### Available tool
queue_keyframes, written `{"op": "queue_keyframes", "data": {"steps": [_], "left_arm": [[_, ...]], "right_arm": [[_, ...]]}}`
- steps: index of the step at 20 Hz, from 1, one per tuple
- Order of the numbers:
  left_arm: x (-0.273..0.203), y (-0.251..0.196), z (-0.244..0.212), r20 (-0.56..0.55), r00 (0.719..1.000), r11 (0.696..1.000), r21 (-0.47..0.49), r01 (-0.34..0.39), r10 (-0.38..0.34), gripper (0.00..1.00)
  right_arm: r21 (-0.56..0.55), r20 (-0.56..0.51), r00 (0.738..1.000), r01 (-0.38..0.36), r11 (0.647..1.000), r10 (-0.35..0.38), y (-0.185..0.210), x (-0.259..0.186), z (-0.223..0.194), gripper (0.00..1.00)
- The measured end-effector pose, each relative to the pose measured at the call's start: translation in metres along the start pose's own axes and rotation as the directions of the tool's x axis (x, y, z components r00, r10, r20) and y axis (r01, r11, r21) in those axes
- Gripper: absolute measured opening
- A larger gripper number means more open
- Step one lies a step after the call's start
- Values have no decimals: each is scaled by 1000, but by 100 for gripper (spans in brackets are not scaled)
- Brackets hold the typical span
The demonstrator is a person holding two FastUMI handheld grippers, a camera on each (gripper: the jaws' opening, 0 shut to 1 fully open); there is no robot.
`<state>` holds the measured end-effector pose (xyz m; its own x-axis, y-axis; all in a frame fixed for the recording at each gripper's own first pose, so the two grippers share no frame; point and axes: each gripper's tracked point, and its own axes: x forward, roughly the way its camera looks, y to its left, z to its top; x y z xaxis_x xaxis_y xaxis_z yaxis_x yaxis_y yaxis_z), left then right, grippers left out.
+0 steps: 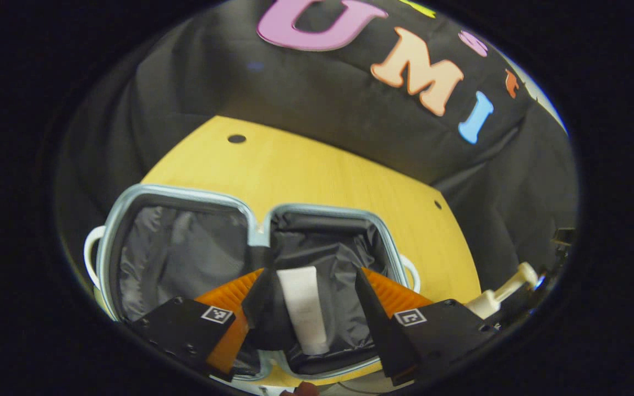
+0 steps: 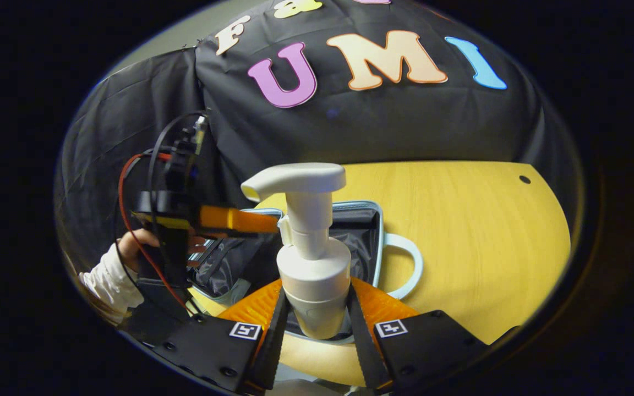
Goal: First open the suitcase, pack the skin care products into it, and then close the suitcase.
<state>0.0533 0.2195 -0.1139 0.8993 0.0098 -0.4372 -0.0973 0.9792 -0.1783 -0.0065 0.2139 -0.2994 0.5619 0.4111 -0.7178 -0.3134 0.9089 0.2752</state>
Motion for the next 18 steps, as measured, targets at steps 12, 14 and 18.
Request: {"op": "queue_keyframes", "data": {"steps": [12, 14, 18], "left_arm": [[-138, 170, 36, 237, 907, 927, -228, -297, 349, 96], [-147, 192, 29, 235, 887, 901, -285, -328, 398, 95], [-152, 241, 7, 200, 868, 846, -403, -350, 455, 95]], "right_arm": [[26, -233, 972, 2, 1000, 4, -6, 84, -48, 58], [38, -222, 975, -7, 999, 15, -4, 88, -45, 62], [75, -131, 991, -29, 997, 39, -2, 82, -19, 72]]}}
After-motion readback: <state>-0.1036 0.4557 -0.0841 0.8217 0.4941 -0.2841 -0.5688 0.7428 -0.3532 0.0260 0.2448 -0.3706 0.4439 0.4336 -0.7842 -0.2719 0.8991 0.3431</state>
